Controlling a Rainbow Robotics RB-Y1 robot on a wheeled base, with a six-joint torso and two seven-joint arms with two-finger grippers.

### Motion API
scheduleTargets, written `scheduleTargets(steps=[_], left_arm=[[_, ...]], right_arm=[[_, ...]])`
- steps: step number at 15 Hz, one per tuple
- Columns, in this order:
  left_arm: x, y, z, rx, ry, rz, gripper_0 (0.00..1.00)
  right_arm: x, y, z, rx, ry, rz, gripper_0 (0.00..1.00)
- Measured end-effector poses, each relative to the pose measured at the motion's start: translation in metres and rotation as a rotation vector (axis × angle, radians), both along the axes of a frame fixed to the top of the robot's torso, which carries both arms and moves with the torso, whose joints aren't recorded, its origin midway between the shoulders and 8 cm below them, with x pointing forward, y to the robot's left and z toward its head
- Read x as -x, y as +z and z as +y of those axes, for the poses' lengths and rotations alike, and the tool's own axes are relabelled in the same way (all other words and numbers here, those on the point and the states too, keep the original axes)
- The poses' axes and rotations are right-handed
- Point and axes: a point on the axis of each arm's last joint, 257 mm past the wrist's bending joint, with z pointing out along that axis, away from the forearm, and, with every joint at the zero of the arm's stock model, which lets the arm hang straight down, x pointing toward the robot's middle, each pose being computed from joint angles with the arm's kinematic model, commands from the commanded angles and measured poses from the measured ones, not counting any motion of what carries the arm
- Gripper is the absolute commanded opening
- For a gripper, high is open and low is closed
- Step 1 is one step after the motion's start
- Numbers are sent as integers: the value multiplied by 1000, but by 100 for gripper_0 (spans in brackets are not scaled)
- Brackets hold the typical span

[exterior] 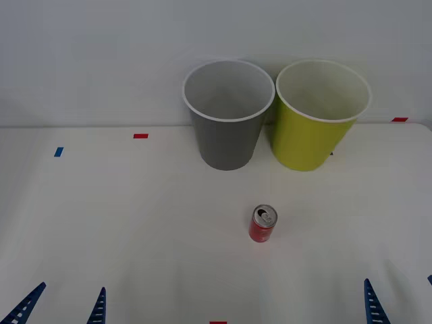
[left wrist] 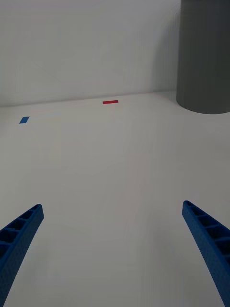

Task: Put cans in the gray bin and PET bottles in the light green bin.

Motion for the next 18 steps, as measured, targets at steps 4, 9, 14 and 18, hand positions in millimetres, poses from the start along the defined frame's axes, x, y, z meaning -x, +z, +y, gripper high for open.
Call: scheduleTargets(steps=[4, 9, 14, 18], left_arm=[[0, 0, 0, 0, 0, 0, 100], [0, 0, 0, 0, 0, 0, 100], [0, 0, 0, 0, 0, 0, 100], [0, 0, 0, 0, 0, 0, 100]], right_arm=[[0, 0, 0, 0, 0, 0, 100], [0, 0, 0, 0, 0, 0, 100], [0, 0, 0, 0, 0, 0, 100], [0, 0, 0, 0, 0, 0, 100]])
